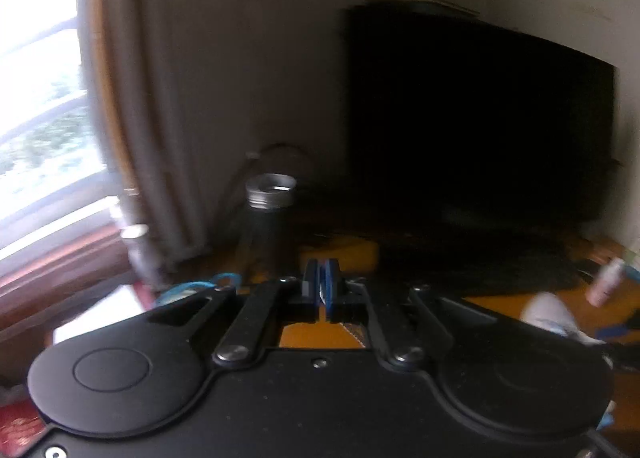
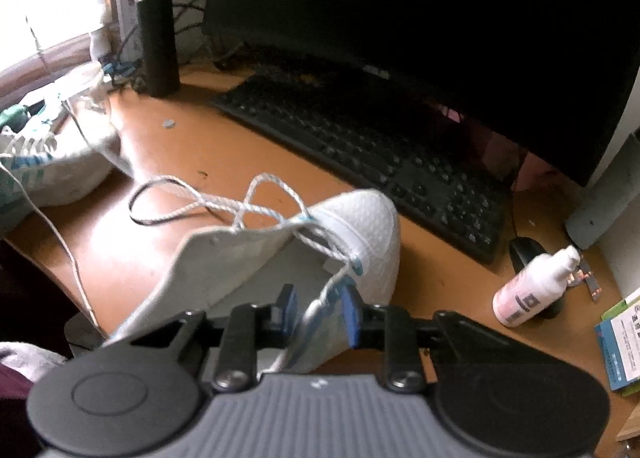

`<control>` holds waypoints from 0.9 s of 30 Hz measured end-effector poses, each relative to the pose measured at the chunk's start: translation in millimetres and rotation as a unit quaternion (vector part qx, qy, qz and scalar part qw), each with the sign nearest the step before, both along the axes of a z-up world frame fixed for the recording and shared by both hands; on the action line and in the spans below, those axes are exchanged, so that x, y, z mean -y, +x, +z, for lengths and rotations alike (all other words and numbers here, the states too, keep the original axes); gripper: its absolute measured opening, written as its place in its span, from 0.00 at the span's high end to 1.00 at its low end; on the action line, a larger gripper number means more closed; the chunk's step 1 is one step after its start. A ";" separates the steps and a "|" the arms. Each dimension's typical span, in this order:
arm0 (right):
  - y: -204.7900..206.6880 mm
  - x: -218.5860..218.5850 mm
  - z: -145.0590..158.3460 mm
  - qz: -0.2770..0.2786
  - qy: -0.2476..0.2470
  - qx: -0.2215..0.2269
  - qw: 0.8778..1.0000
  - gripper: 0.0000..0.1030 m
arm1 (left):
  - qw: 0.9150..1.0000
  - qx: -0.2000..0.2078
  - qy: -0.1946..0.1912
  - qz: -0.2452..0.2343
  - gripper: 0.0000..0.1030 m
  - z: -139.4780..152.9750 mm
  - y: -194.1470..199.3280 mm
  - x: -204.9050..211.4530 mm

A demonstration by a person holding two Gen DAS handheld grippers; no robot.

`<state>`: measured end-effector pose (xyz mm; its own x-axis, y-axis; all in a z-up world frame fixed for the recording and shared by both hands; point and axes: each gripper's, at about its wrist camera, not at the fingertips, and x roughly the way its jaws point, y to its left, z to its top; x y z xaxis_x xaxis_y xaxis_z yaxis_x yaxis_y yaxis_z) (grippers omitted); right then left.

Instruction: Lace up shoes with both hands

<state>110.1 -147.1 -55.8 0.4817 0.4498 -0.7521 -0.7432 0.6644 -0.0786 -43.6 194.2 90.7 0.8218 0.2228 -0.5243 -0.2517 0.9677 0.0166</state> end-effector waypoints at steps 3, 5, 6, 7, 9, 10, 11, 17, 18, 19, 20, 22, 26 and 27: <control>0.0 -2.5 5.5 0.006 0.007 0.002 1.000 0.75 | 0.999 -0.024 -0.015 -0.035 1.00 -5.7 13.4 11.6; 0.5 -4.5 8.7 0.009 0.011 0.000 1.000 0.74 | 0.996 -0.059 -0.029 -0.058 1.00 -22.5 29.9 17.1; 0.7 -6.2 10.0 0.011 0.014 0.000 1.000 0.74 | 0.994 -0.082 -0.034 -0.067 1.00 -36.8 39.6 20.9; 0.9 -8.3 11.5 0.012 0.019 0.000 1.000 0.74 | 0.991 -0.105 -0.037 -0.076 0.99 -51.6 48.8 25.4; 1.3 -10.8 13.0 0.015 0.022 -0.006 1.000 0.74 | 0.986 -0.139 -0.038 -0.087 0.86 -75.2 63.3 33.0; 1.0 -12.8 14.0 0.017 0.023 -0.007 1.000 0.74 | 0.984 -0.149 -0.032 -0.089 0.78 -87.2 70.8 37.2; 0.6 -13.7 14.5 0.017 0.023 -0.006 1.000 0.74 | 0.982 -0.161 -0.024 -0.093 0.77 -101.1 79.6 41.8; -0.9 -15.9 15.2 0.014 0.020 -0.013 1.000 0.74 | 0.969 -0.193 -0.015 -0.154 0.77 -139.2 110.7 76.1; -1.1 -15.2 15.2 0.011 0.019 -0.014 1.000 0.74 | 0.965 -0.202 -0.013 -0.167 0.77 -147.1 118.6 81.5; -0.9 -14.5 14.7 0.009 0.018 -0.016 1.000 0.74 | 0.960 -0.212 -0.014 -0.181 0.77 -156.6 128.5 84.6; -0.7 -13.8 14.1 0.006 0.017 -0.017 1.000 0.74 | 0.956 -0.222 -0.015 -0.190 0.77 -170.1 139.9 87.3; 0.0 -12.0 12.9 0.001 0.015 -0.021 1.000 0.74 | 0.949 -0.238 -0.002 -0.209 0.77 -188.5 153.3 96.4; 0.2 -6.0 10.1 -0.015 0.013 -0.028 0.999 0.74 | 0.941 -0.254 -0.004 -0.222 0.79 -205.3 166.9 105.2; 0.1 -5.4 9.8 -0.016 0.013 -0.028 0.999 0.74 | 0.941 -0.257 -0.005 -0.223 0.79 -208.0 170.1 104.9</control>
<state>110.2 -141.6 -45.9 0.4534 0.4548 -0.7666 -0.7236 0.6900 -0.0186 126.6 89.3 -117.3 0.4704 -0.0913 -0.8777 0.2170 0.9761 0.0148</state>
